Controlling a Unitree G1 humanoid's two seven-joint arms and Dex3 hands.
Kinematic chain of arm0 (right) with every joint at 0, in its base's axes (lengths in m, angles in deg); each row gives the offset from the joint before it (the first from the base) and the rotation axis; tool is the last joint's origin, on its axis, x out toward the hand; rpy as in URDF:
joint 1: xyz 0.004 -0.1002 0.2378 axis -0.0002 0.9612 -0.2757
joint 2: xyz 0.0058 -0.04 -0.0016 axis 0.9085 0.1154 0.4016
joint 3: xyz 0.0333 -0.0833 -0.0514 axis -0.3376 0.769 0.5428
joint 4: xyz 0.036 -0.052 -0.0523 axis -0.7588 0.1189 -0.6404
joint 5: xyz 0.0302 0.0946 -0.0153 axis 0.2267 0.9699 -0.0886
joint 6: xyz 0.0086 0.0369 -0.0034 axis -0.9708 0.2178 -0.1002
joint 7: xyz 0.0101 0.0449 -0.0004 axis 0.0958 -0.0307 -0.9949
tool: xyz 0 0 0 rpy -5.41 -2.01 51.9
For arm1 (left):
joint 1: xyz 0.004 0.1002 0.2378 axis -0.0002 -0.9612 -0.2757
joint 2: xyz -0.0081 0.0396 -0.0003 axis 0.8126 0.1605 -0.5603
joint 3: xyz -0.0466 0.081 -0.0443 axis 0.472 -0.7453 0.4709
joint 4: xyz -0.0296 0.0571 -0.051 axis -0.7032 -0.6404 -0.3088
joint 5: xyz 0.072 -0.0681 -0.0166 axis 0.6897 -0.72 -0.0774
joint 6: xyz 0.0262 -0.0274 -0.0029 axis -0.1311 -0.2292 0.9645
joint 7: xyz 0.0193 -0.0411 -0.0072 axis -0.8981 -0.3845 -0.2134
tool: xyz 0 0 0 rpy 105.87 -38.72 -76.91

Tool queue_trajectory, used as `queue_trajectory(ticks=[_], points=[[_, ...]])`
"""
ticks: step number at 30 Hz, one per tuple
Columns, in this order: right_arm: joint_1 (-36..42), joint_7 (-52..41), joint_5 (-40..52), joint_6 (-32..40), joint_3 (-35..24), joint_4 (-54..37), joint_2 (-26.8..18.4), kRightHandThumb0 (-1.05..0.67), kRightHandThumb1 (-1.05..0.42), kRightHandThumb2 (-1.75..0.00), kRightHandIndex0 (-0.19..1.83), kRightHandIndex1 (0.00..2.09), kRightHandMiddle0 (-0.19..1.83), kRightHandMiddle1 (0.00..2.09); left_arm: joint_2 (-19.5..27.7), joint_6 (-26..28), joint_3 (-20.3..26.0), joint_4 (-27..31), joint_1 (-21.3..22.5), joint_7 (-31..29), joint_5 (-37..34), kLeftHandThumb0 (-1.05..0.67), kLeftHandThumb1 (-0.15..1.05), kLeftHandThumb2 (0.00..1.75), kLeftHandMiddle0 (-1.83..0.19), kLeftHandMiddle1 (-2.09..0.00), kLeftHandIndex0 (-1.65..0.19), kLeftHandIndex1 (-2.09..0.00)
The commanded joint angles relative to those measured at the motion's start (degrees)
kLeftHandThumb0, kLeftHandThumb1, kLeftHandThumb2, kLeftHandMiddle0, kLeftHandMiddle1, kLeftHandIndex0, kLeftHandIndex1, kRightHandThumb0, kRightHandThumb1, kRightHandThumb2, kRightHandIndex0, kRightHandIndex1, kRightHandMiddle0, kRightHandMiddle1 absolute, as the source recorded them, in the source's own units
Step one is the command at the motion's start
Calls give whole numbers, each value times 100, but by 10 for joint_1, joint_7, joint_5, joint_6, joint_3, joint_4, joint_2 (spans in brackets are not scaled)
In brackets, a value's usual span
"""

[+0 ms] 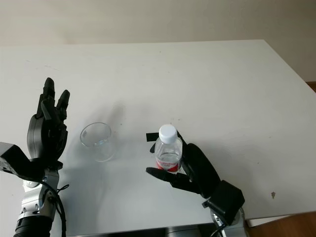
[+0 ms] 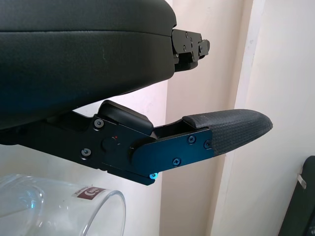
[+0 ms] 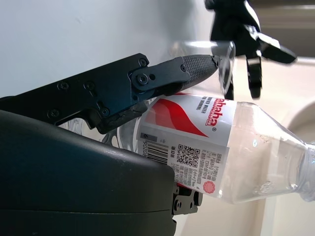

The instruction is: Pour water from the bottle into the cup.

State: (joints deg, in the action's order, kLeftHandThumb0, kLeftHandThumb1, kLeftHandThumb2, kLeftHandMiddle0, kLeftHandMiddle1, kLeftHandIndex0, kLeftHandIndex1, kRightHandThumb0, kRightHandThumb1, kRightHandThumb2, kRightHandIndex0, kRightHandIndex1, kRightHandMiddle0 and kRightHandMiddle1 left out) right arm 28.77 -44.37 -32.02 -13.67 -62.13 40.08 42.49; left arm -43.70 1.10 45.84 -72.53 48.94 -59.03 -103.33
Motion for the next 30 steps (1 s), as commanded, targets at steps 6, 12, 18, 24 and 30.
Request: queue_trajectory(ticks=[6, 12, 18, 24, 30], points=[[-108, 20, 6, 19, -14, 51, 19, -27, -105, -39, 48, 209, 7, 209, -4, -3, 0, 0, 9, 2, 1, -87, 105, 68, 19, -53, 0, 0], [-199, 63, -51, -1, -18, 96, 13, -22, -105, -38, 27, 209, -8, 209, -3, -9, -2, 0, 6, 2, 6, -87, 105, 69, 19, -51, 1, 0], [-281, 114, -116, -41, -13, 173, 4, -17, -105, -38, 3, 209, -19, 209, -6, -8, -2, 5, 3, 7, 8, -88, 105, 70, 19, -50, 1, 0], [-370, 178, -207, -68, 10, 269, -14, -11, -105, -36, -4, 209, -19, 209, -7, -9, -2, 8, 1, 6, 9, -88, 105, 70, 19, -46, 3, 0], [-431, 224, -282, -65, 48, 343, -26, -4, -105, -35, -18, 209, -19, 209, -10, -5, 0, 8, 0, 5, 5, -88, 105, 69, 19, -45, 3, 0]])
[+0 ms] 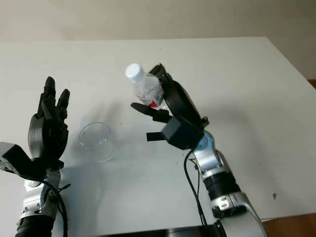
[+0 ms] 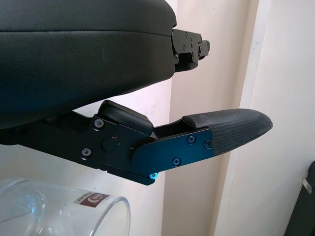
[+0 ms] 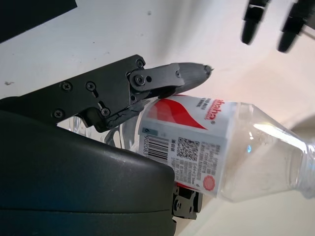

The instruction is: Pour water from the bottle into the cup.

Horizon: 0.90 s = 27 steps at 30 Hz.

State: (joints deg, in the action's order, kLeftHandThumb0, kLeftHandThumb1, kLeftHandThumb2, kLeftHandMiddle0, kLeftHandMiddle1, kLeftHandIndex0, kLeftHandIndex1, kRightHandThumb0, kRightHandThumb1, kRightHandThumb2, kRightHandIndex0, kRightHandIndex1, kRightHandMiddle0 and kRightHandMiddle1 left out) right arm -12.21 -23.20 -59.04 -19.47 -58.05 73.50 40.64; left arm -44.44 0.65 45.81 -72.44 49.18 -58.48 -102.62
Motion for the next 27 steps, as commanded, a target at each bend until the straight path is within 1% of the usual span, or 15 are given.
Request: queue_trajectory(ticks=[1, 3, 8, 10, 11, 12, 13, 14, 16, 17, 19, 24, 27], points=[[-31, 26, -28, -11, 15, 23, -11, -3, -104, -35, -19, 209, -19, 209, -3, 1, -1, 10, -3, 1, -1, -88, 105, 69, 19, -45, 2, 0], [-52, 48, -58, -9, 33, 49, -16, -4, -99, -44, -19, 209, -19, 209, -3, -2, -1, 9, -3, 2, 2, -88, 105, 70, 19, -45, 2, 0], [-96, 84, -97, -17, 62, 107, -22, -2, -94, -50, -19, 209, -19, 209, -2, -5, -1, 7, -5, -1, 1, -89, 105, 70, 19, -46, 2, 0], [-113, 94, -108, -14, 72, 126, -23, -3, -91, -53, -15, 209, -19, 209, -3, -4, -2, 9, -6, 0, 2, -89, 105, 70, 19, -45, 2, 0], [-119, 99, -112, -13, 77, 133, -24, -3, -88, -59, 2, 209, -19, 209, -3, -4, -2, 9, -6, 1, 2, -89, 105, 70, 19, -45, 2, 0], [-126, 106, -119, -15, 82, 139, -25, -4, -84, -65, 40, 209, -17, 209, -3, -4, -2, 9, -6, 1, 3, -89, 105, 70, 19, -45, 2, 0], [-131, 116, -126, -17, 87, 144, -28, -4, -82, -68, 77, 209, -9, 209, -3, -4, -3, 9, -6, 1, 4, -89, 105, 71, 19, -45, 2, 0], [-135, 124, -131, -20, 91, 147, -29, -4, -81, -70, 110, 209, 4, 209, -2, -4, -3, 10, -7, 1, 4, -89, 105, 71, 19, -44, 2, 0], [-142, 139, -143, -22, 101, 153, -33, -4, -80, -71, 150, 209, 28, 209, -2, -3, -4, 12, -8, 3, 7, -89, 105, 72, 19, -43, 3, 0], [-146, 148, -152, -22, 108, 155, -35, -4, -80, -70, 158, 209, 38, 209, -2, -4, -4, 12, -8, 1, 6, -89, 105, 72, 19, -42, 3, 0], [-153, 162, -163, -23, 118, 160, -39, -4, -79, -71, 164, 209, 55, 209, -3, -2, -4, 13, -9, 2, 5, -89, 105, 71, 19, -41, 3, 0], [-164, 184, -174, -25, 130, 167, -42, -4, -79, -72, 165, 209, 72, 209, -3, -3, -4, 10, -9, 1, 5, -89, 105, 71, 19, -39, 4, 0], [-166, 196, -187, -23, 139, 159, -48, -4, -79, -69, 161, 209, 82, 209, -4, 0, -4, 11, -9, 2, 3, -89, 105, 70, 19, -40, 4, 0]])
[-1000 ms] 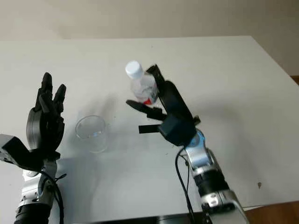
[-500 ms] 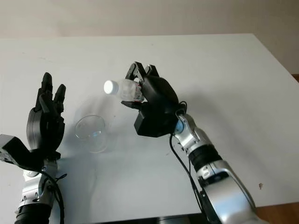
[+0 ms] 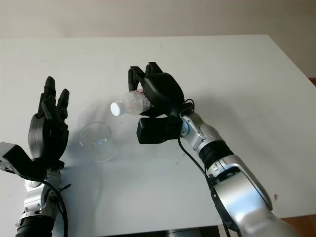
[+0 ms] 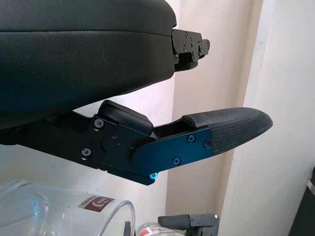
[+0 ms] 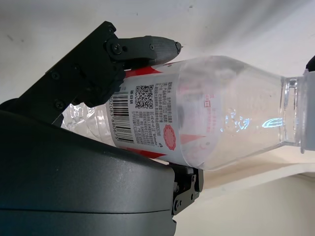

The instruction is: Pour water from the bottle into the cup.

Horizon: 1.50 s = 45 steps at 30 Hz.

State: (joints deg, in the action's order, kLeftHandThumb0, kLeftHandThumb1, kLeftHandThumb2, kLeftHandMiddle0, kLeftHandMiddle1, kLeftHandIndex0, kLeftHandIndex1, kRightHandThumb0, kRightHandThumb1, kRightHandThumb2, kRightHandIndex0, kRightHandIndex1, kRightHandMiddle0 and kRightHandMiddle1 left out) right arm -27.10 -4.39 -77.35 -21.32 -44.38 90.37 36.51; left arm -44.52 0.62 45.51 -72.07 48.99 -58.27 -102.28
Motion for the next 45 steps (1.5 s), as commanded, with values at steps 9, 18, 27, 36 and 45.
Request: queue_trajectory(ticks=[9, 18, 27, 36, 45], points=[[-29, 76, -44, -10, 29, -17, -13, -2, -65, -95, 145, 209, 98, 209, -4, 5, -3, 8, -5, 4, 1, -90, 105, 70, 19, -42, 4, 0], [-47, 84, -53, -6, 38, -23, -9, -2, -56, -111, 152, 209, 110, 209, -7, 5, -5, 6, 0, 10, 2, -90, 105, 70, 19, -44, 4, 0], [-71, 66, -50, 9, 38, -34, 9, -2, -53, -105, 151, 209, 113, 209, -8, 5, -7, 4, 3, 10, 1, -89, 105, 70, 19, -41, 4, 0], [-95, 53, -50, 14, 40, -32, 26, 1, -49, -113, 143, 209, 112, 209, -12, -4, -8, -4, 7, 10, 3, -89, 105, 71, 19, -39, 5, 0], [-114, 115, -101, 20, 73, -21, 23, -7, -45, -101, 131, 209, 91, 209, -16, -8, -10, -6, 6, 15, 6, -90, 105, 70, 19, -42, 4, 0]])
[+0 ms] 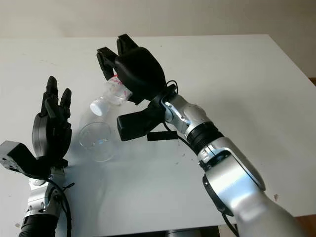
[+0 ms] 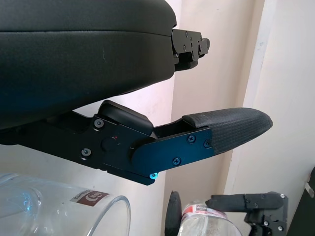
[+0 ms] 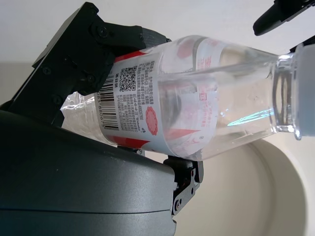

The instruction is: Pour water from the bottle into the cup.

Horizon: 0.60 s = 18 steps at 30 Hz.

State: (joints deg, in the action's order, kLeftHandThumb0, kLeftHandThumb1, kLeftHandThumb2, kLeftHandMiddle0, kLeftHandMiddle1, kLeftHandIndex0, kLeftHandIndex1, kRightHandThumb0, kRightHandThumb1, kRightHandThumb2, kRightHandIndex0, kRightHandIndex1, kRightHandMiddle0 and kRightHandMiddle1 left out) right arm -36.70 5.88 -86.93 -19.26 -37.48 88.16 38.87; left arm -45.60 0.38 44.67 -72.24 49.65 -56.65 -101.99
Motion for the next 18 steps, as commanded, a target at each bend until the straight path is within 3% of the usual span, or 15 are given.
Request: queue_trajectory(ticks=[1, 3, 8, 18], points=[[-20, 21, -9, -3, 8, 4, -1, -9, -46, -100, 131, 209, 90, 209, -6, -7, -2, -4, -1, 0, 4, -90, 105, 71, 19, -41, 4, 0], [-25, 39, -24, 1, 18, 9, -3, -14, -51, -90, 127, 209, 76, 209, -7, -7, -1, -3, -2, 4, 5, -91, 105, 70, 19, -44, 3, 0], [-39, 74, -51, 13, 39, 23, -7, -20, -55, -79, 133, 209, 92, 209, -5, -3, -2, 0, -4, 4, 4, -91, 105, 70, 19, -40, 6, 0], [-46, 103, -66, 20, 54, 34, -5, -24, -61, -64, 136, 209, 100, 209, -4, -11, -3, -7, -3, 2, 6, -91, 105, 71, 19, -44, 2, 0]])
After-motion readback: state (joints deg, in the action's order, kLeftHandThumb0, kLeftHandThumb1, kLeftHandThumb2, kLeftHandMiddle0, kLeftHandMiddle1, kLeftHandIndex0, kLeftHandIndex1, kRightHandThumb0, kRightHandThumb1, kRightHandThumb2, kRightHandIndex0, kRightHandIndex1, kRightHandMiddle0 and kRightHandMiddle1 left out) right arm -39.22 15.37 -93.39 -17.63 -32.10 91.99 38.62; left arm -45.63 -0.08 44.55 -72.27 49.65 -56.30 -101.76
